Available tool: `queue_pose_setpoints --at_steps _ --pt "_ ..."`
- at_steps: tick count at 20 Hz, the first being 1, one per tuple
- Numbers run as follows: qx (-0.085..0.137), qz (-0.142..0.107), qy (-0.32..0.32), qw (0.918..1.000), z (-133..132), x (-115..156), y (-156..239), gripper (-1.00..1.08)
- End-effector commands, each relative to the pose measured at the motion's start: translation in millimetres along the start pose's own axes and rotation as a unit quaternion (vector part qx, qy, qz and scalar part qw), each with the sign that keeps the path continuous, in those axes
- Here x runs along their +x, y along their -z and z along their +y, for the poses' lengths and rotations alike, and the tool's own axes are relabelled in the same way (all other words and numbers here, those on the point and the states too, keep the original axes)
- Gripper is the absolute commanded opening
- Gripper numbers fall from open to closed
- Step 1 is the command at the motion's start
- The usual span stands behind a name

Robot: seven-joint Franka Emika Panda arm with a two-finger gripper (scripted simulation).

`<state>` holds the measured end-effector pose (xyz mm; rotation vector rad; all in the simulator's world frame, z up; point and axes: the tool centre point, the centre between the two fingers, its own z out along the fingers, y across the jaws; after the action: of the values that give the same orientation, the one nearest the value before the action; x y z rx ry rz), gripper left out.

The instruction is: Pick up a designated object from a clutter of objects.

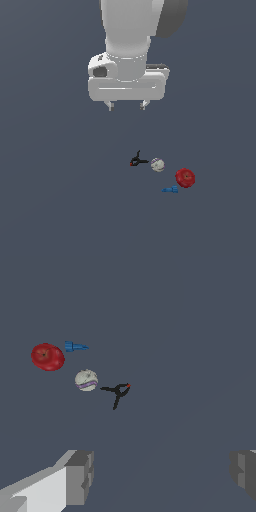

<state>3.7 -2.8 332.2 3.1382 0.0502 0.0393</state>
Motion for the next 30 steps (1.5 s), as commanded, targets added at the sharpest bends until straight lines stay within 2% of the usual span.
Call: queue_pose_setpoints --at_steps 1,10,18,24,30 --pt "0.0 0.0 0.0 1.0 0 0 0 1.0" --pt "-0.013 0.001 0.02 0.9997 7 2 -5 1.0" --pt "-0.012 0.001 0.02 0.9997 5 3 -7 1.0" --pt "-0.013 0.0 0.024 0.9996 -6 14 -26 1.0" --pt "-0.012 -0.002 0.032 0.9994 -28 31 -63 1.0"
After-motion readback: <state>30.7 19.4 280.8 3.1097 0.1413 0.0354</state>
